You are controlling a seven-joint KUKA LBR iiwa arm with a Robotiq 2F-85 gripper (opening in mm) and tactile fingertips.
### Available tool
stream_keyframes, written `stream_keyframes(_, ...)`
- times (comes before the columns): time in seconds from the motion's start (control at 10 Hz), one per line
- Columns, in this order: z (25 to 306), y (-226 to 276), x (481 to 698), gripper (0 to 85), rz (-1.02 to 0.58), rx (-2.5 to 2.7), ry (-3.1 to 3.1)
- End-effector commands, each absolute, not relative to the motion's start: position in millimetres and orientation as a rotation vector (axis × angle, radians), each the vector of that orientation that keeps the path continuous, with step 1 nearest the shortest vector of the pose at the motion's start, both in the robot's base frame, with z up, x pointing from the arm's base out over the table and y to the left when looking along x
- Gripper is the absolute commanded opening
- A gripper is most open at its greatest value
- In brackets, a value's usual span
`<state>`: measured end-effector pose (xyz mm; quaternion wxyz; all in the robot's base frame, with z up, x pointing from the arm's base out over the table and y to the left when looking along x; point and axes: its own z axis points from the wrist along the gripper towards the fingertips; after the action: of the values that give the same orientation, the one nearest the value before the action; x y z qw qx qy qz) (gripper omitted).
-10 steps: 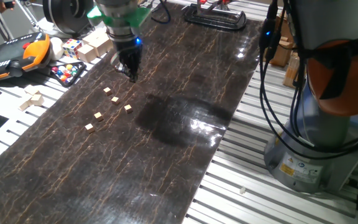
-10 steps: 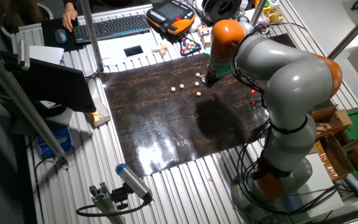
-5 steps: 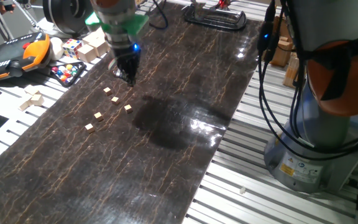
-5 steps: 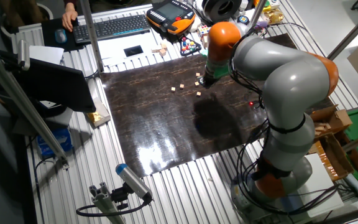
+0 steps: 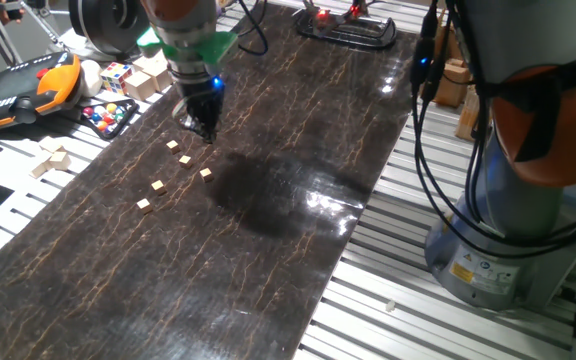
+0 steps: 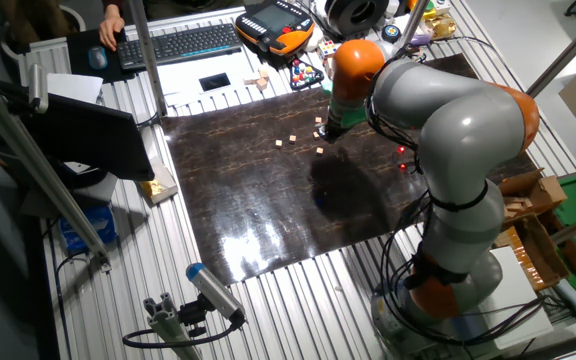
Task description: Stack the blocks in a vertical line of five
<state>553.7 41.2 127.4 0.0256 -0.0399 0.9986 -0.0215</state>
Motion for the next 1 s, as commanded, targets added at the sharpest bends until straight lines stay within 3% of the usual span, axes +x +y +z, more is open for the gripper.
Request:
stream_keyframes(0.0, 121, 40, 555, 0.7, -0.06, -0.116, 3.088)
stream_keyframes(0.4, 90, 41, 562, 0.7, -0.041, 0.065, 3.1)
stream_keyframes(0.9, 81, 46, 564, 0.7, -0.044, 0.282, 3.115)
